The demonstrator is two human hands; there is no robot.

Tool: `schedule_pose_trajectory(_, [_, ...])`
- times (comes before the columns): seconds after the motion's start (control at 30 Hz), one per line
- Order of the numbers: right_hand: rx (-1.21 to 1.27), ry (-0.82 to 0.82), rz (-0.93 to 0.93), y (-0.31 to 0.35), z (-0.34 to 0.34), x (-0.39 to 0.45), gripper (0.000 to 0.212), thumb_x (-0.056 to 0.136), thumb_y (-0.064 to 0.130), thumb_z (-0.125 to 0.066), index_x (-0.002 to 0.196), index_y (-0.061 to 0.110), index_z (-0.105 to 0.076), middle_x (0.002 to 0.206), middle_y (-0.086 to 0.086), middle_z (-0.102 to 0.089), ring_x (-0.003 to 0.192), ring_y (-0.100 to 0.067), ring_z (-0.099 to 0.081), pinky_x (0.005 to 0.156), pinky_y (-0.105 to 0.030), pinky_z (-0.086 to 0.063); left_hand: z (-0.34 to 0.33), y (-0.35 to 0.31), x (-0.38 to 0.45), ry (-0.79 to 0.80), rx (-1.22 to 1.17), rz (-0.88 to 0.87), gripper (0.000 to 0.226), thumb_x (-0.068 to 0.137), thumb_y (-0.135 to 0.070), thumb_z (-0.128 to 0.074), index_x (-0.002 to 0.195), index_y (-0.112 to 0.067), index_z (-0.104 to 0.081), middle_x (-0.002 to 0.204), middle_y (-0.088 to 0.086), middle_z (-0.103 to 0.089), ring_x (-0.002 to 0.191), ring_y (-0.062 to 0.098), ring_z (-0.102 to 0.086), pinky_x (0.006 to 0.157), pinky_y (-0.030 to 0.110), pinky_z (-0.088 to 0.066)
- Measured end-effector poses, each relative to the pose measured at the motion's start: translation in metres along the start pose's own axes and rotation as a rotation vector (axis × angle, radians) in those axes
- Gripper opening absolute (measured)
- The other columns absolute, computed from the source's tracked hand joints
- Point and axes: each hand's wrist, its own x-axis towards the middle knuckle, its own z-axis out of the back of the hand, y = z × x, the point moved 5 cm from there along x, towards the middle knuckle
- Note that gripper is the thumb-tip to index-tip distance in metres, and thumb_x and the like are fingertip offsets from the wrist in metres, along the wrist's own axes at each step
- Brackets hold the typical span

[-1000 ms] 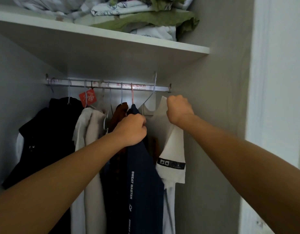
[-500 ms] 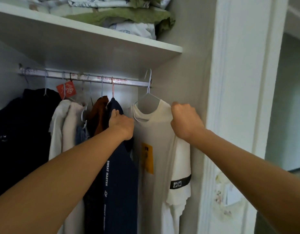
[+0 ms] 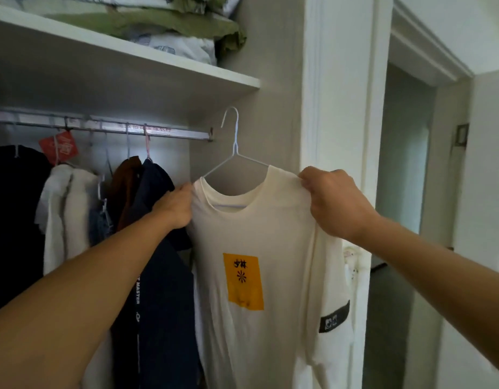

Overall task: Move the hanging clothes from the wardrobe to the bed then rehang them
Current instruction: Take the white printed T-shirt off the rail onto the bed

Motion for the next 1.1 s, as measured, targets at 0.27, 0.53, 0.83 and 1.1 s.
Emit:
schedule_pose_trajectory(0.27, [-0.038, 0.044, -0.184, -0.017, 0.019, -0.074, 0.025, 0.096, 0.002, -0.043, 0.108, 0.013, -0.062, 0.087, 0.001, -0.064, 0.081, -0.025, -0.059, 0.068, -0.031, -0.041, -0.014, -0.040, -0.026, -0.015, -0.223, -0.180, 0.029, 0.104, -0.025, -0.036, 0.080, -0.012, -0.046, 0.085, 0.009, -0.057, 0.080, 0.028, -0.054, 0.068, 0.037, -0.041])
schedule_pose_trajectory(0.53, [-0.088, 0.240, -0.386, -0.032, 0.063, -0.136, 0.025, 0.100, 0.041, -0.045, 0.095, 0.025, -0.062, 0.079, 0.008, -0.062, 0.081, -0.018, -0.057, 0.069, -0.033, -0.042, -0.021, -0.118, -0.074, 0.022, -0.489, -0.413, 0.029, 0.101, -0.019, -0.046, 0.073, -0.013, -0.045, 0.069, 0.003, -0.050, 0.063, 0.018, -0.044, 0.054, 0.030, -0.032])
schedule_pose_trajectory(0.83, [-0.247, 0.212, -0.644, -0.093, 0.145, -0.236, 0.025, 0.102, 0.032, -0.045, 0.084, 0.023, -0.059, 0.076, 0.003, -0.063, 0.077, -0.022, -0.058, 0.071, -0.038, -0.049, -0.020, -0.249, -0.150, 0.149, -0.659, -0.663, 0.017, 0.093, -0.019, -0.059, 0.077, -0.021, -0.064, 0.068, 0.001, -0.061, 0.063, 0.017, -0.053, 0.060, 0.030, -0.040])
schedule_pose_trajectory(1.1, [-0.280, 0.209, -0.802, -0.133, 0.262, -0.352, 0.020, 0.101, 0.026, -0.047, 0.091, 0.024, -0.064, 0.083, 0.005, -0.066, 0.080, -0.018, -0.060, 0.075, -0.036, -0.049, -0.028, -0.393, -0.248, 0.289, -0.752, -0.789, 0.014, 0.095, -0.022, -0.060, 0.087, -0.020, -0.071, 0.082, -0.003, -0.066, 0.079, 0.012, -0.061, 0.067, 0.024, -0.049])
